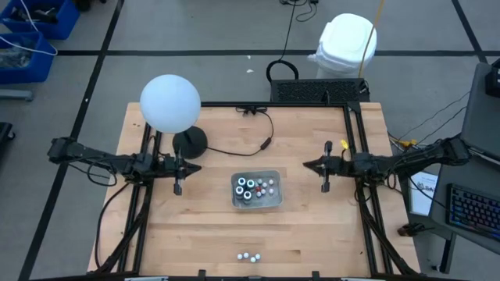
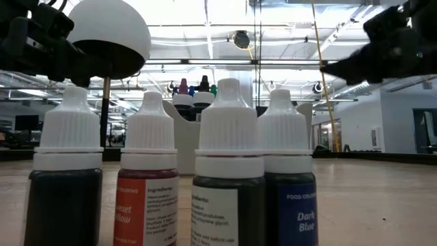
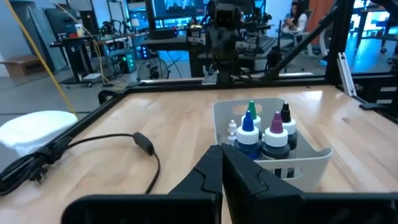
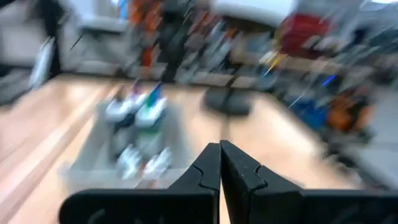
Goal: Pick & Place food coloring
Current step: Put the small dark blue food coloring bottle into the gray bin
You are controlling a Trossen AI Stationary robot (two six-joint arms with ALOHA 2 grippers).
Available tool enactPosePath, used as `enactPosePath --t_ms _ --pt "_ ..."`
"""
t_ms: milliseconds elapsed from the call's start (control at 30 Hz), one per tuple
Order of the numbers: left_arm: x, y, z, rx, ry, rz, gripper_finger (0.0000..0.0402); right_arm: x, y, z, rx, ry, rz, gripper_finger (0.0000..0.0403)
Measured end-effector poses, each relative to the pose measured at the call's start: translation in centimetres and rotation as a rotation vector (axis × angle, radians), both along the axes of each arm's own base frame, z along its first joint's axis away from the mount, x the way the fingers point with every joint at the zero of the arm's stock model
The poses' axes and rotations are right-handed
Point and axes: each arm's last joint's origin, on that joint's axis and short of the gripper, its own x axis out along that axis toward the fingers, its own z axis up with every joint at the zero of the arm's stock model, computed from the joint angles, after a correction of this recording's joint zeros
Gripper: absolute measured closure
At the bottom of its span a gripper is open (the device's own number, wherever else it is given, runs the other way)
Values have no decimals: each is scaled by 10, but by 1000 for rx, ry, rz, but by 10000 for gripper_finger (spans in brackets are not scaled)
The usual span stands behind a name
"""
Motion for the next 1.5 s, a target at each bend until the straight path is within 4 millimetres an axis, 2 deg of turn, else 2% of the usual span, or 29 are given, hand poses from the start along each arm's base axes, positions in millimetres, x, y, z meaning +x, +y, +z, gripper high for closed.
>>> enactPosePath --t_ms 33,133,267,400,633,867,1000,1167,1300,1500 --pt "0 0 0 0 0 0 386 2 2 0 9 43 35 403" --pt "0 0 0 0 2 0 386 15 12 18 40 93 102 403" --pt "0 0 0 -24 -1 2 385 42 33 38 43 217 159 403" --pt "0 0 0 -35 -1 2 385 78 62 57 37 286 233 403" --pt "0 0 0 -114 -8 6 385 139 124 67 -3 395 351 403" --pt "0 0 1 -144 -15 6 385 177 182 50 -44 463 442 403" --pt "0 0 3 -153 -39 5 385 193 201 33 -48 495 454 403" --pt "0 0 6 -142 -64 3 385 211 217 15 36 530 429 403" --pt "0 0 6 -101 -63 2 385 213 220 -4 47 590 413 403" --pt "0 0 7 -84 -72 1 385 203 237 -8 -28 583 526 397"
